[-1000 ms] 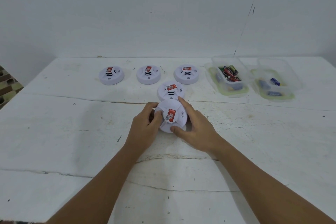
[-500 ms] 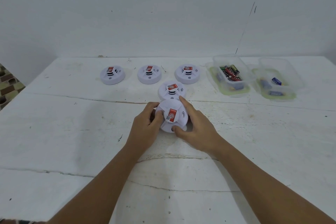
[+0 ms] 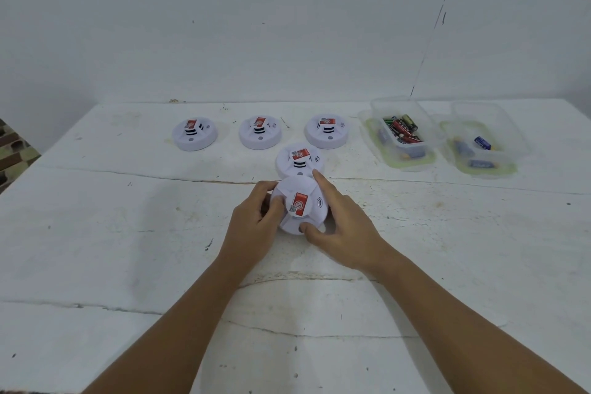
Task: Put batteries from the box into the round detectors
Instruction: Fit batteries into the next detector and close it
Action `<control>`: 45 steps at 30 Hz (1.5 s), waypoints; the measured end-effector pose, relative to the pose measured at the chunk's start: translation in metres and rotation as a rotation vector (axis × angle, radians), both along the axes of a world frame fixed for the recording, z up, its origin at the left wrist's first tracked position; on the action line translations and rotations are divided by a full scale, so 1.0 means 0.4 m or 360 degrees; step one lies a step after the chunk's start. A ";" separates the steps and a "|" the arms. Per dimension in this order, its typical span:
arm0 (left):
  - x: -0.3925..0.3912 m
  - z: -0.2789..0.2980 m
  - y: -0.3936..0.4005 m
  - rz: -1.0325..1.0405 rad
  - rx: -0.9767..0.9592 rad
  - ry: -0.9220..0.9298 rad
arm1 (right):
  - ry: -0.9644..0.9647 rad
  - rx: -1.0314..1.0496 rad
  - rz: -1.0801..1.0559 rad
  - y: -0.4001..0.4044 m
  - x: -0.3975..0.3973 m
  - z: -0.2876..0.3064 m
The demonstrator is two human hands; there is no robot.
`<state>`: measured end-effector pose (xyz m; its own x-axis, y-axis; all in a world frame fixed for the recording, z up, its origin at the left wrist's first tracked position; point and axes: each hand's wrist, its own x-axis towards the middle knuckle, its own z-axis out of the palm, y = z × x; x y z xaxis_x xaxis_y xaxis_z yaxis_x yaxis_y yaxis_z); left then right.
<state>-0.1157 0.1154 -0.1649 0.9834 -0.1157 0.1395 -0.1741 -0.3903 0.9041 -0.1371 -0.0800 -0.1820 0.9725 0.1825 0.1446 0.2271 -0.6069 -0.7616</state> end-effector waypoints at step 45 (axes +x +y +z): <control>-0.005 0.003 0.000 -0.0002 -0.0036 0.0017 | 0.0070 0.0075 0.0004 -0.003 0.000 0.010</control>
